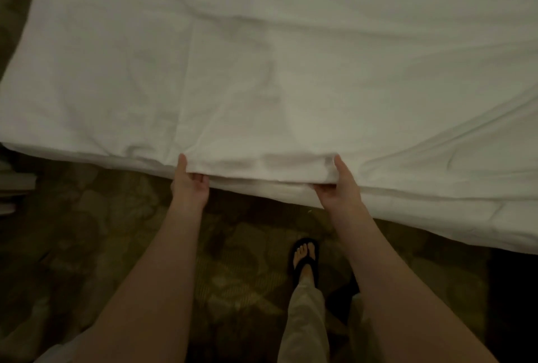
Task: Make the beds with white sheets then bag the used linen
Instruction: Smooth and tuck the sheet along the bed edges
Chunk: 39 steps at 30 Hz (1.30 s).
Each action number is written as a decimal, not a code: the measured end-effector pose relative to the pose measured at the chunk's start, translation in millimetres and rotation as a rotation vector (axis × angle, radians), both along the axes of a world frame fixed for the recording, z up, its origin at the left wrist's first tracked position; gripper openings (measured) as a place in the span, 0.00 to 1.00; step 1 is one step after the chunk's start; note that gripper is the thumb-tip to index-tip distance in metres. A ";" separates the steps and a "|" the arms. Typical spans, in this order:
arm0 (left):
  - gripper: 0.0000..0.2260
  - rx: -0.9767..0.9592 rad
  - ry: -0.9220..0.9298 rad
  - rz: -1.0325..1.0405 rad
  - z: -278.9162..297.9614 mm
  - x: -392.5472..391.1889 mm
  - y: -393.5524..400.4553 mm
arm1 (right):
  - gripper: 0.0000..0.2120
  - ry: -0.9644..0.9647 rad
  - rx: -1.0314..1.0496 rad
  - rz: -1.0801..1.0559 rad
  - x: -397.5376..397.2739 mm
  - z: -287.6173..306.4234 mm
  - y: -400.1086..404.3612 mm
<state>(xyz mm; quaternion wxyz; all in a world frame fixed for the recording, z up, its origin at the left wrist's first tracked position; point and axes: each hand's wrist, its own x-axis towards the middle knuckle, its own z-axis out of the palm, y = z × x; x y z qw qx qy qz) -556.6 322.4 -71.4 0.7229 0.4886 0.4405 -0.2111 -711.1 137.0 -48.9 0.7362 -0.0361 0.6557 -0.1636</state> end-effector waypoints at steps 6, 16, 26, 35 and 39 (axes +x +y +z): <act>0.09 -0.094 -0.154 0.051 12.7 4.0 -4.2 | 0.19 -0.236 -0.129 -0.046 -9.6 17.1 -8.2; 0.13 0.000 -0.199 0.028 7.9 32.5 -4.4 | 0.22 -0.113 -0.118 -0.089 -31.3 3.7 -22.1; 0.13 -0.046 0.031 -0.037 3.6 -73.5 -46.6 | 0.11 0.059 -0.039 0.068 -61.3 -11.7 -20.4; 0.18 -0.115 0.245 -0.111 15.9 -212.5 -196.6 | 0.18 0.238 -0.160 -0.246 -128.3 -6.0 -111.2; 0.18 -0.139 0.289 -0.135 18.4 -251.8 -247.8 | 0.21 0.289 -0.244 -0.320 -169.6 -0.1 -173.2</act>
